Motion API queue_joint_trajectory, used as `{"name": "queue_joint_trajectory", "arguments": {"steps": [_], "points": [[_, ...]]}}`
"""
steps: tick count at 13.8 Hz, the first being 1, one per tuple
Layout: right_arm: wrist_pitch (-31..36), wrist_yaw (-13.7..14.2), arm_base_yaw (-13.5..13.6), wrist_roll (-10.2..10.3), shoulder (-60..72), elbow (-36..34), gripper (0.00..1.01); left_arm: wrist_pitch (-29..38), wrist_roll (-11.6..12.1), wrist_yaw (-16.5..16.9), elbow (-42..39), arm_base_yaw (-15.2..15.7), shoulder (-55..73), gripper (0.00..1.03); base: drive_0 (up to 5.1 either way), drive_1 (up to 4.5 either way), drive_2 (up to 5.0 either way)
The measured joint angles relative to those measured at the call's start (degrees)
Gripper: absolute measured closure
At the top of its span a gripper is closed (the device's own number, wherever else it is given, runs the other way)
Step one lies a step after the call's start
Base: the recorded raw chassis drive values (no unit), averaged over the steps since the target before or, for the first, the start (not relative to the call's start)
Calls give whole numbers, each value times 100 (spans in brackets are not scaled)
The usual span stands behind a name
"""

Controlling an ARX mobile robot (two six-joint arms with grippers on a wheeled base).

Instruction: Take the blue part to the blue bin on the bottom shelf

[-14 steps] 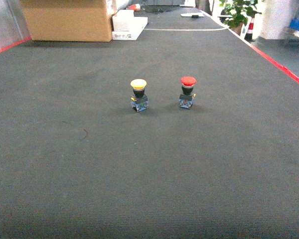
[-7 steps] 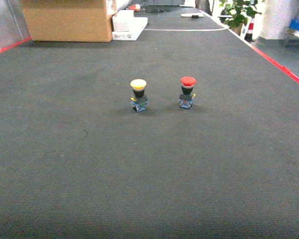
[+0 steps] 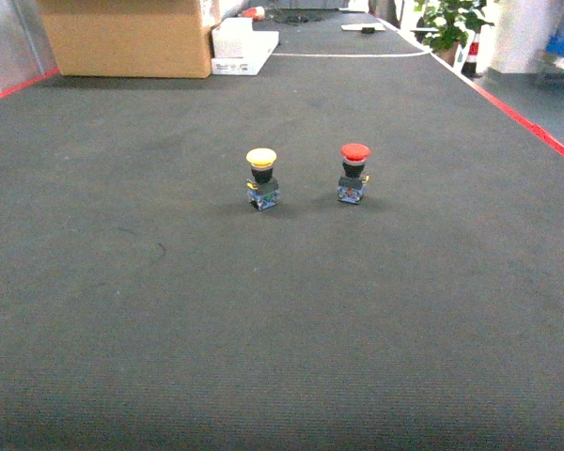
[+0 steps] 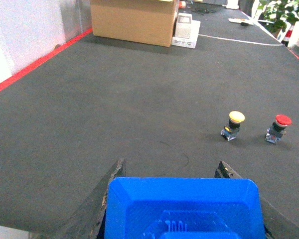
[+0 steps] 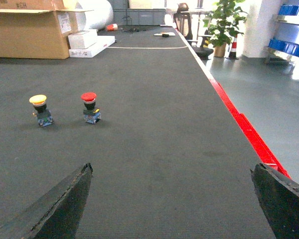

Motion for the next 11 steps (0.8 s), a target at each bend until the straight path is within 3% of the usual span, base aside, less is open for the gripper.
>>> {"name": "queue_joint_trajectory", "arguments": {"steps": [11], "points": [[0, 2, 0, 0, -2, 0, 3, -11, -2, -2, 0, 4, 0, 59, 0, 0, 0]]}}
